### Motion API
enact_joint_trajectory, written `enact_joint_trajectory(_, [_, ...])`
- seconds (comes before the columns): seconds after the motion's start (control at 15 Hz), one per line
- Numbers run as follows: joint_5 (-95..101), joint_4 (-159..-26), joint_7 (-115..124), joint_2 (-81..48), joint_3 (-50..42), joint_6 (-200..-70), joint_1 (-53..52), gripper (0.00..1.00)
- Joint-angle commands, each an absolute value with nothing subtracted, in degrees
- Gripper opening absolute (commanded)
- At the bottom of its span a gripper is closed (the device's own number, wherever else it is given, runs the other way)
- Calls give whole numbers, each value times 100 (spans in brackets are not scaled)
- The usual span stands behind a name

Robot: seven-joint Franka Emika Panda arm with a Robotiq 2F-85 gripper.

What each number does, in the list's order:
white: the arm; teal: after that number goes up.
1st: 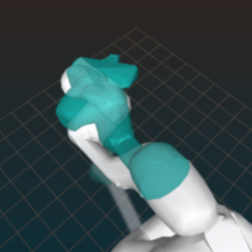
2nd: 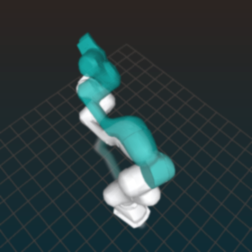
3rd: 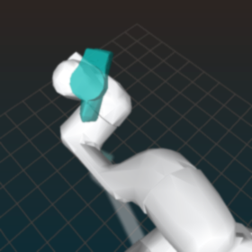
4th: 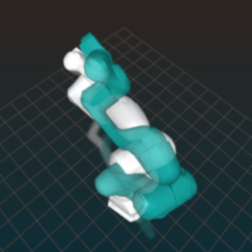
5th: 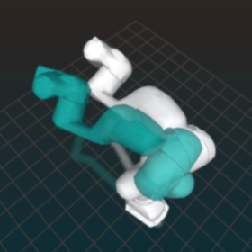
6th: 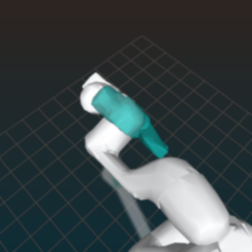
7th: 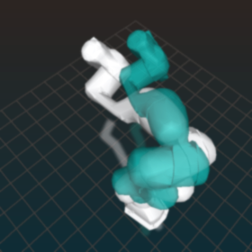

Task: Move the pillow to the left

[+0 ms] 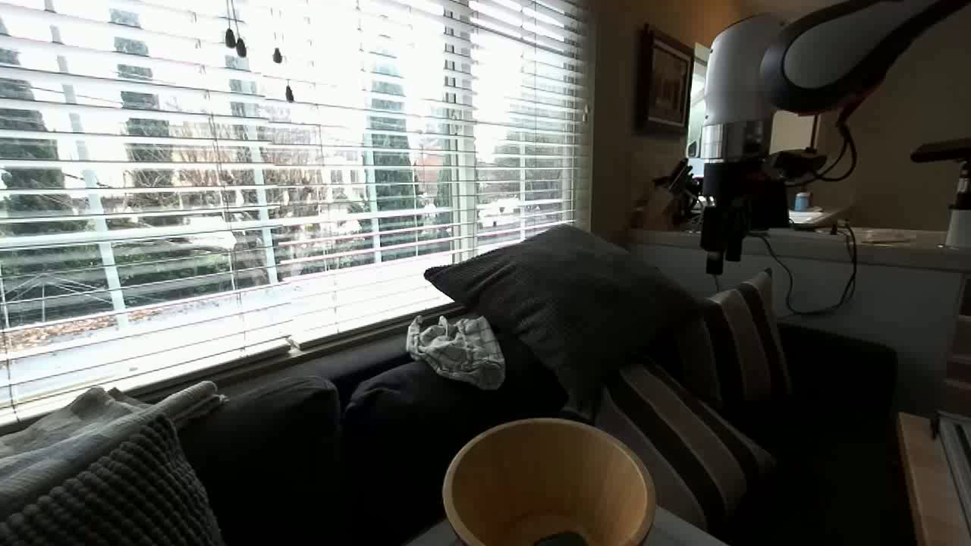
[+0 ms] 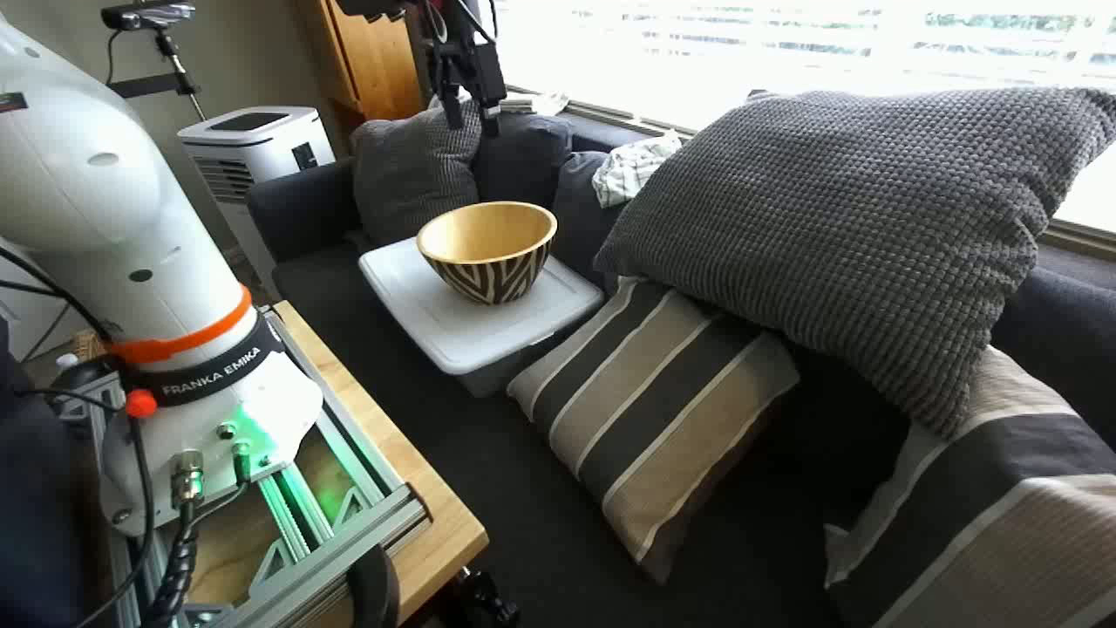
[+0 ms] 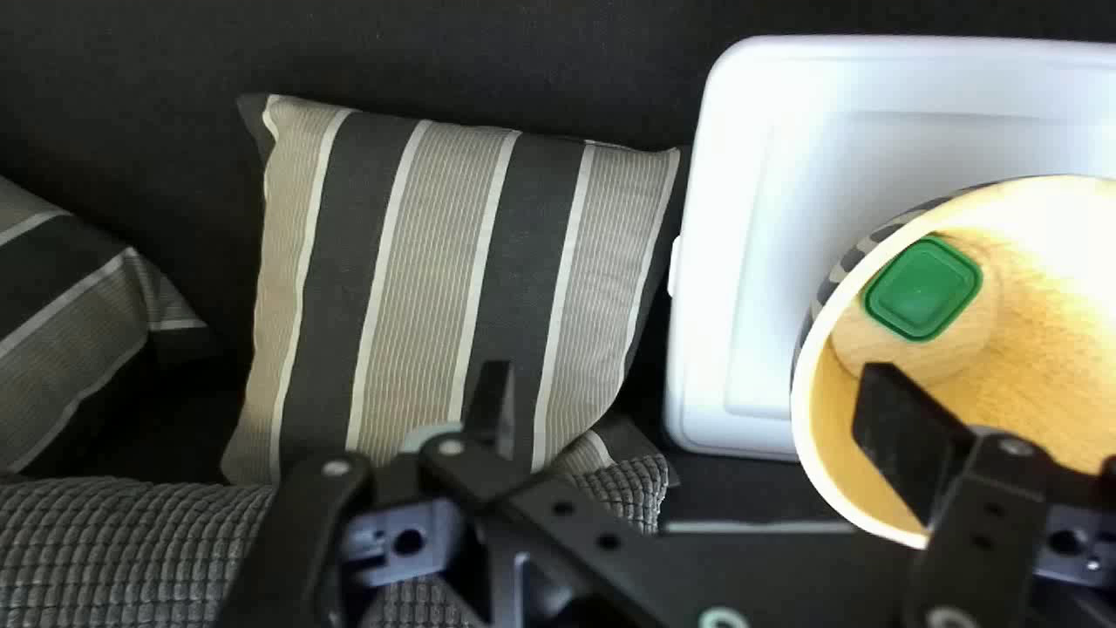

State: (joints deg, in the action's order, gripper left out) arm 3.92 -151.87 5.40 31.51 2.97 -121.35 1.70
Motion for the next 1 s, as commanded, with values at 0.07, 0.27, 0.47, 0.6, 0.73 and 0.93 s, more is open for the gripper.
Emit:
enact_joint_trajectory(0.07, [406,-15179,553,3148,271,-12121,142,100])
enact_joint_trajectory(0.27, [406,-15179,553,3148,271,-12121,142,100])
enact_joint_trajectory(0.47, [406,-15179,553,3148,271,-12121,142,100])
enact_joint_trajectory(0.6, [381,-14866,1001,2774,303,-12227,314,100])
enact_joint_trajectory(0.73, [470,-14453,1556,2358,383,-12508,501,100])
enact_joint_trajectory(0.93, [802,-13610,2347,1588,567,-12906,741,100])
